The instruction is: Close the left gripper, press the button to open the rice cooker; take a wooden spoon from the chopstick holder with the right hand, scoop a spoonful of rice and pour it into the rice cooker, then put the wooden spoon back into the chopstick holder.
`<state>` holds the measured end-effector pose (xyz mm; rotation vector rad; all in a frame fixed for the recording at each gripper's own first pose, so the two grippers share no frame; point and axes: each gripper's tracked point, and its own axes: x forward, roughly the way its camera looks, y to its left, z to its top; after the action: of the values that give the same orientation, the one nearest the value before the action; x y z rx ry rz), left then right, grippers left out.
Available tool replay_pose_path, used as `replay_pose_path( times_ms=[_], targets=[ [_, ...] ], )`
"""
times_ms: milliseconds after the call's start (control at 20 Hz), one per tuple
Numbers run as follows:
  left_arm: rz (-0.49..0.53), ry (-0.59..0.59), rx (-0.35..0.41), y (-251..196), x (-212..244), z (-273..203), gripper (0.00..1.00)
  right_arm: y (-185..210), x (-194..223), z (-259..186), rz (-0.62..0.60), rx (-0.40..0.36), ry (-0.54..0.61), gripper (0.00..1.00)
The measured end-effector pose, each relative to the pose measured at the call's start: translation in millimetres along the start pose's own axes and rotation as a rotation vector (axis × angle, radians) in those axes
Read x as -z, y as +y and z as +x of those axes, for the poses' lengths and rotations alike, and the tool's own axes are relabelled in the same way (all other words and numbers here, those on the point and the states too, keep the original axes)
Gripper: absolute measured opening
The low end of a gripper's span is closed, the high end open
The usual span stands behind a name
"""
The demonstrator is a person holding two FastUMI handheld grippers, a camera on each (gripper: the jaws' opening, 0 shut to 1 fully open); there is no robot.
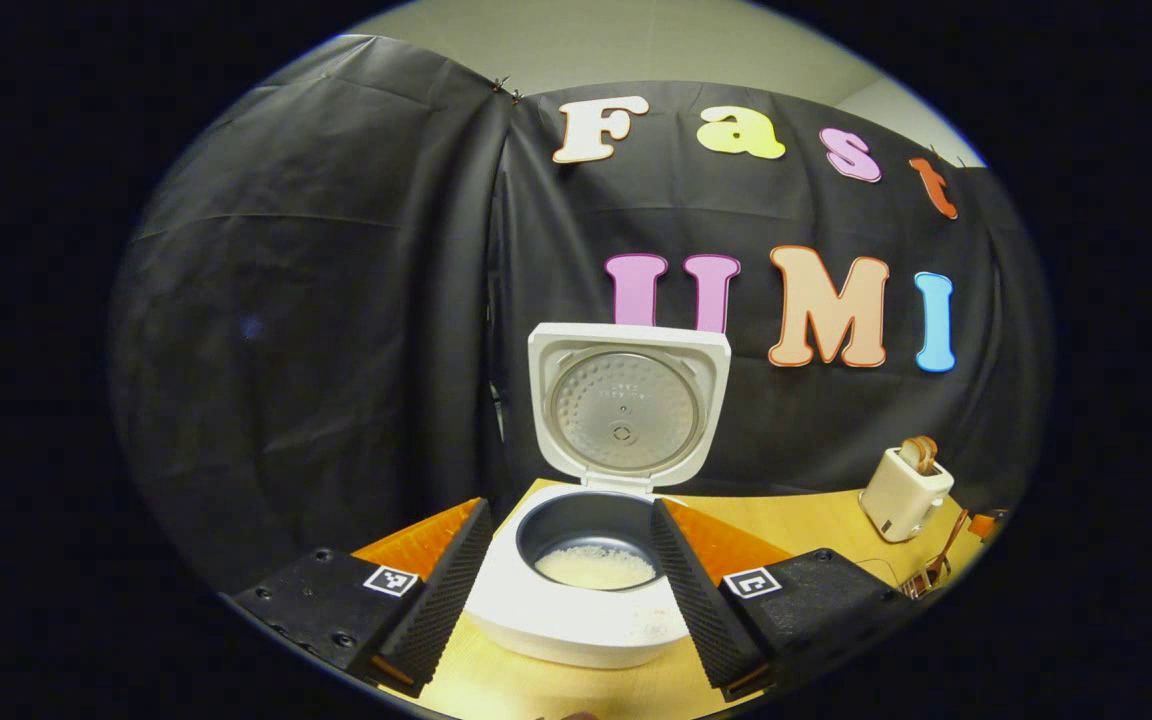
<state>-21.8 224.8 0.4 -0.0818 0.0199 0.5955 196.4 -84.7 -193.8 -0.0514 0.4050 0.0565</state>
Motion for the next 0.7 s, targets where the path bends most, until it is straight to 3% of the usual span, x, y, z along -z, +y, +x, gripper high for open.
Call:
replay_pose_path(
  times_ms=[200, 550, 700],
  targets=[
    [-0.031, 0.025, -0.020, -7, 8, -19, 0.95, -10, 17, 36, -0.015, -0.025, 0.058, 0.94],
    [0.011, 0.032, -0.053, -19, 7, -36, 0.93, -14, 50, 85, 0.031, -0.075, 0.187, 0.95],
    [0.009, 0.044, -0.040, -30, 9, -37, 0.95, -15, 51, 99, 0.062, -0.078, 0.191, 0.63]
  ],
)
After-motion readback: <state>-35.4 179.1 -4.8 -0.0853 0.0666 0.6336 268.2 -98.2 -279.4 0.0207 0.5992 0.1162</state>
